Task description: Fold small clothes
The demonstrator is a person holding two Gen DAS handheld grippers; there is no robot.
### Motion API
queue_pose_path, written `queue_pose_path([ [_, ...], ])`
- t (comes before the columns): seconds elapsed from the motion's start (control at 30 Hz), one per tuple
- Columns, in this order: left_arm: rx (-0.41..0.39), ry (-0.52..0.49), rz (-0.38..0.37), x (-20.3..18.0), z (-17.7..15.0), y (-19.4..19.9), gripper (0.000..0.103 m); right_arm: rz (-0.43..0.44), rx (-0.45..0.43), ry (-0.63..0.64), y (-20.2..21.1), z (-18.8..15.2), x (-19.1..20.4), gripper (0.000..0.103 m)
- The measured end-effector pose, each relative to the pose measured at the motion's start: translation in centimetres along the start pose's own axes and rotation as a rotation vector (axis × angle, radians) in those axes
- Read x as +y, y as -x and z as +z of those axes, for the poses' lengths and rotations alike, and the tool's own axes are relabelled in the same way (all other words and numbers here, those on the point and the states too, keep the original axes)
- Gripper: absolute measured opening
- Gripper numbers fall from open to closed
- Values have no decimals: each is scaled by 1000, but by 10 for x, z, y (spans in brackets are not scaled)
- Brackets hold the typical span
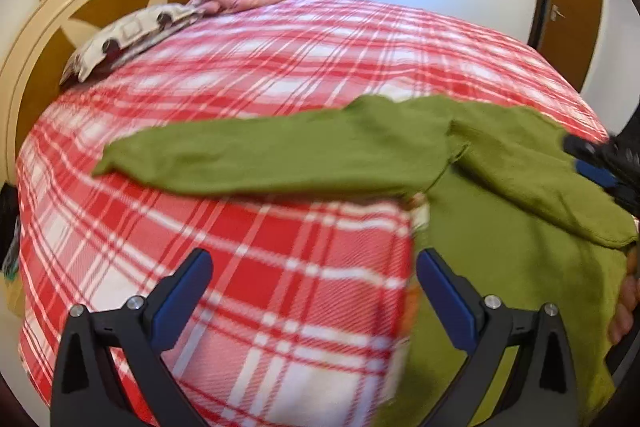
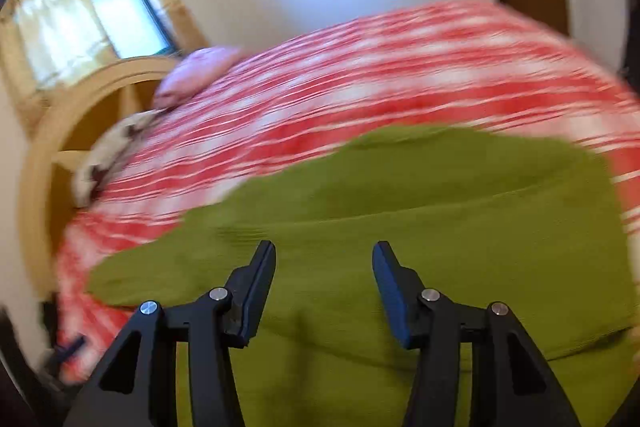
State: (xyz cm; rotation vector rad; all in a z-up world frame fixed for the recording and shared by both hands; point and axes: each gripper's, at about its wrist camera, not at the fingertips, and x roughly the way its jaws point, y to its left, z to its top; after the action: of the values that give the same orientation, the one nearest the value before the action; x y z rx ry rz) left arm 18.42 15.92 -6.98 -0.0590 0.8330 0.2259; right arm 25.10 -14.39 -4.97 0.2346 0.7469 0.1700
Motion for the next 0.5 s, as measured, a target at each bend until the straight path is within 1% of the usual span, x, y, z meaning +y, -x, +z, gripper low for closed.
queue_pose_path([
  [0.07,-16,-30,-23,-16,9,3,103,-94,-14,29,11,-3,-24,52],
  [0.13,-27,-50,-43,-31,19,4,103,-136,-5,38,18,-8,-46,50],
  [0.17,-35,-60,-52,-41,24,3,103,-146,3,36,19,-9,-57,46],
  [0.27,-70,-95,-64,-77,43,-1,103,-197,47,22,16,-17,-83,46],
  [0.3,-72,-102,-59,-88,48,-4,103,-214,81,13,12,-22,-92,46],
  [0.33,-73,-107,-59,-96,52,-8,103,-221,115,1,8,-28,-102,46],
  [0.4,-63,-112,-48,-117,61,-23,103,-200,82,17,11,-36,-107,45],
  [0.5,-26,-107,15,-134,66,-53,103,-215,74,64,15,-42,-103,45],
])
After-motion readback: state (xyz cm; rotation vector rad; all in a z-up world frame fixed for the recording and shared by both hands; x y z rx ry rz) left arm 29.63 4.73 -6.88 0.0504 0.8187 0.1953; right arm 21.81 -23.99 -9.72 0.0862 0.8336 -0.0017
